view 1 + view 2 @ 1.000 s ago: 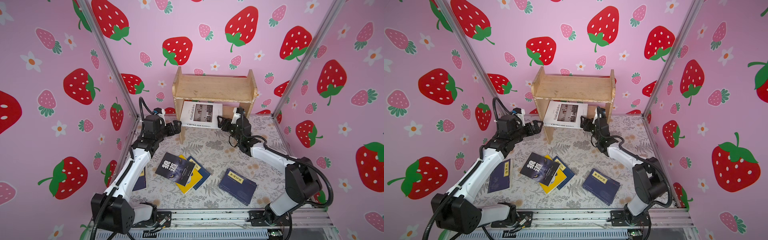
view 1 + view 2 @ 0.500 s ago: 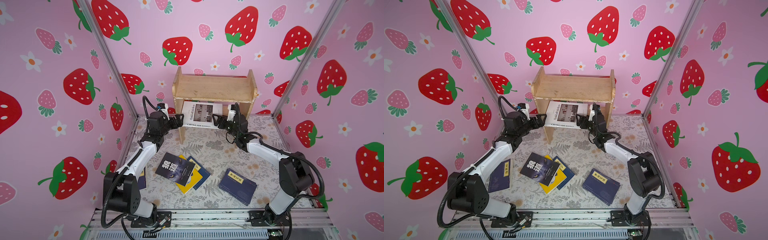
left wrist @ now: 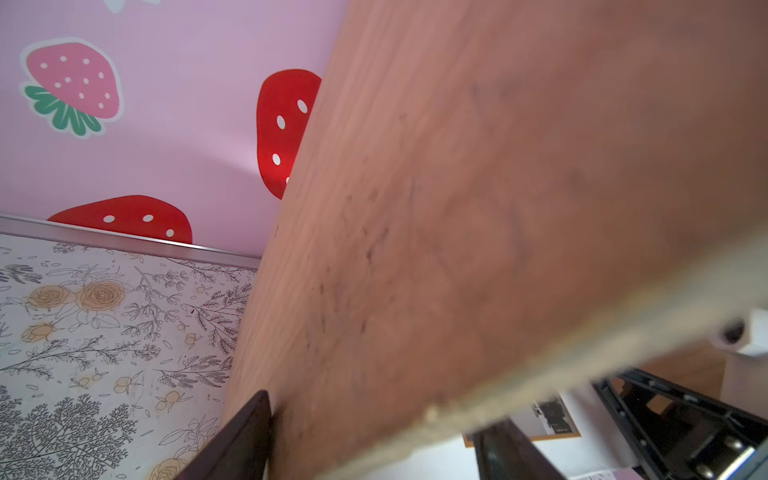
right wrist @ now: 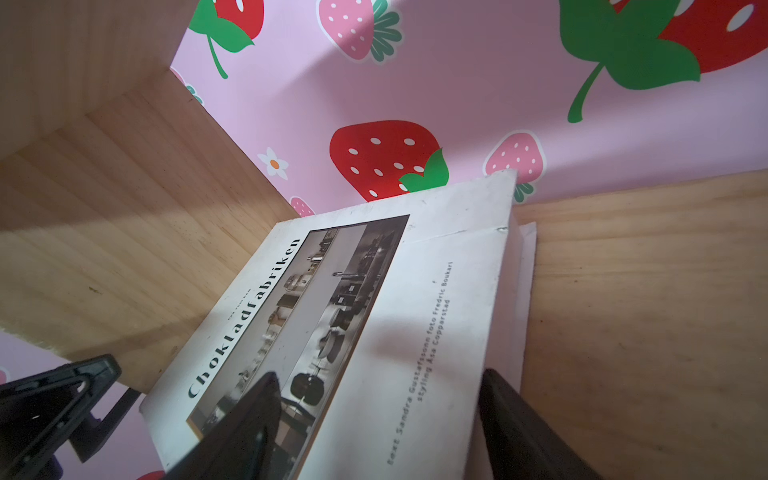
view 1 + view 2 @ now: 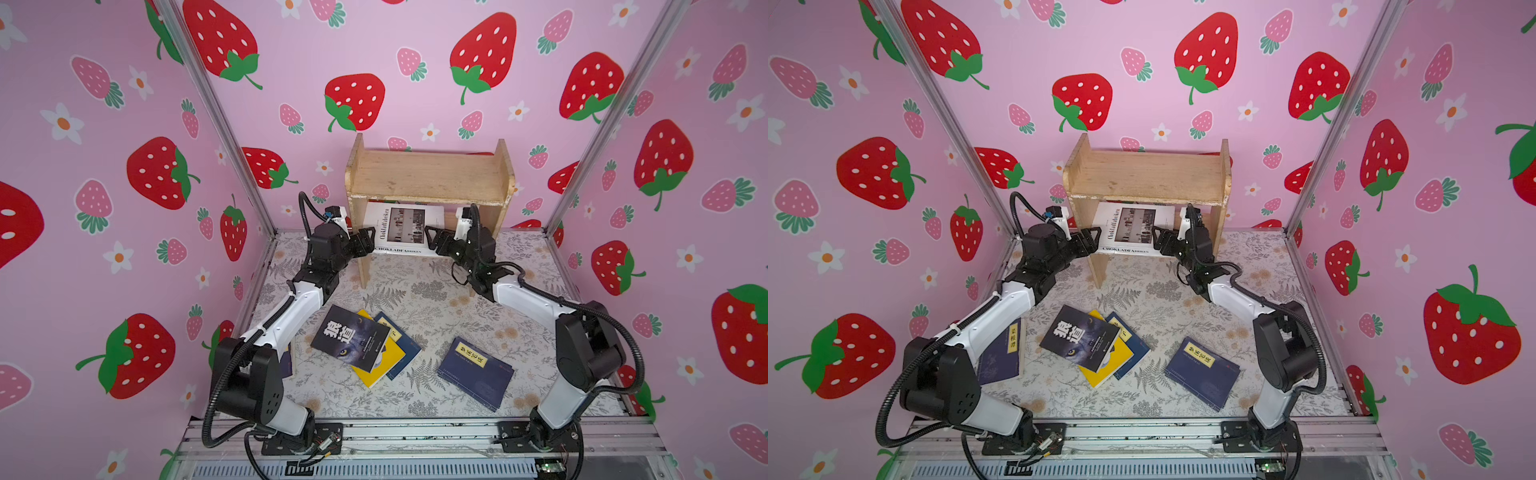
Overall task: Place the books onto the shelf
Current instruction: 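Push the white book deeper into the shelf with both grippers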
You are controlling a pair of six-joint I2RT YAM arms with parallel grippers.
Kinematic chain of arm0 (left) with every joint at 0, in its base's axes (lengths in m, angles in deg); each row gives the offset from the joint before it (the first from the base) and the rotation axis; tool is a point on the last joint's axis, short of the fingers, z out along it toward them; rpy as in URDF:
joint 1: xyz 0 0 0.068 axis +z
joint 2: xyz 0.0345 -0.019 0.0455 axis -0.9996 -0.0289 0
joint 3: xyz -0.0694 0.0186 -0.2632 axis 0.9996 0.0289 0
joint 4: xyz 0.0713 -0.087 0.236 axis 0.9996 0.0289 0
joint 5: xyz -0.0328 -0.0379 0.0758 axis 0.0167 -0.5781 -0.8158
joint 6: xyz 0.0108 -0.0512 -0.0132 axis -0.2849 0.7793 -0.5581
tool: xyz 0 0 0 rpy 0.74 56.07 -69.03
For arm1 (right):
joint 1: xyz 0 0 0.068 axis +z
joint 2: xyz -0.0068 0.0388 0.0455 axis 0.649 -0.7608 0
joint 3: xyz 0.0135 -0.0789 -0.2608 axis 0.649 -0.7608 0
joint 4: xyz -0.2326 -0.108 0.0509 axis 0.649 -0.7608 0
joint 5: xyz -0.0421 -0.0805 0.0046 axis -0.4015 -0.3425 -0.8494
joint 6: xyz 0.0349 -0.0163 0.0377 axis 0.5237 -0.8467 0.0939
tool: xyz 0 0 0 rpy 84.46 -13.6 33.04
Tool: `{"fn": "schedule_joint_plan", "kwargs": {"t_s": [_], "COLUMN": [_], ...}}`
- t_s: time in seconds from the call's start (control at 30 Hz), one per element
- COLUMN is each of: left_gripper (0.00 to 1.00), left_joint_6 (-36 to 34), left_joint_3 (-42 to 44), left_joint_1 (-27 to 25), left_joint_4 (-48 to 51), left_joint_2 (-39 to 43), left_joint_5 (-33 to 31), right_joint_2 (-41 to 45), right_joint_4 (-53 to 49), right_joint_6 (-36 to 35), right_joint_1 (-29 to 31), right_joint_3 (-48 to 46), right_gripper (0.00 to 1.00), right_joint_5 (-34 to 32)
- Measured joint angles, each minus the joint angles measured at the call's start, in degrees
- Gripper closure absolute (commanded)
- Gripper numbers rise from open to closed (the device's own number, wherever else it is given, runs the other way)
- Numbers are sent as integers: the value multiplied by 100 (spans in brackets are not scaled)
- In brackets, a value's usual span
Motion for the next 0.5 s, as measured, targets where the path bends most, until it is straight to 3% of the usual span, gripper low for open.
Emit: {"fn": "schedule_joint_plan", "kwargs": {"t_s": [0.33,0.5], "left_gripper": [25,17], "left_joint_6": [267,181], "left_joint_3": [4,4], "left_joint_1": [-599,-828], "left_joint_4": [-20,98], "left_joint_2": [317,415], "left_joint_5": [-262,-376], "right_joint_2": [173,278], "right_joint_4": [-9,-17], "right_joint_6": [-94,-186], "right_joint_1": [-396,-509], "right_joint_3": [-195,-313], "right_gripper": [22,21], "right_joint_5": [85,129]}}
